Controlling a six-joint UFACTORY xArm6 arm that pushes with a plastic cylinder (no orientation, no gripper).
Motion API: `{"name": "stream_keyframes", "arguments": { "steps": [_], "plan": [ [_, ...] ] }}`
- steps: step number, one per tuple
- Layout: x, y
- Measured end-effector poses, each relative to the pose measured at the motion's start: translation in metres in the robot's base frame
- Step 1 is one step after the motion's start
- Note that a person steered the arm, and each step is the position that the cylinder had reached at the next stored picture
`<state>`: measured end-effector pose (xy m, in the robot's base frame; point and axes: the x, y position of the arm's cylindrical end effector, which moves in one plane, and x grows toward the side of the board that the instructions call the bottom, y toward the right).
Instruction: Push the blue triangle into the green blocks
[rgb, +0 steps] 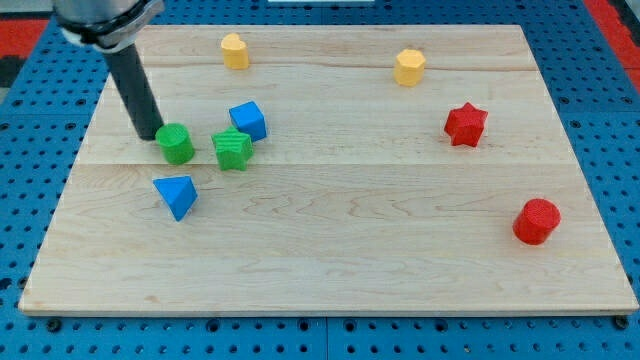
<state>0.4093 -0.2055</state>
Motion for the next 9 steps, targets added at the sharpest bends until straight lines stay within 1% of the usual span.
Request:
{"name": "stream_keyframes", "arguments": {
  "steps": [1, 2, 3, 4, 5, 6, 8, 9],
  "plan": [
    [0.007, 0.002],
    [0.007, 0.030],
    [0.007, 0.042],
    [0.047, 0.012],
    [0.106, 0.005],
    [0.113, 0.026],
    [0.070, 0.055],
    [0.058, 0.074]
  ]
}}
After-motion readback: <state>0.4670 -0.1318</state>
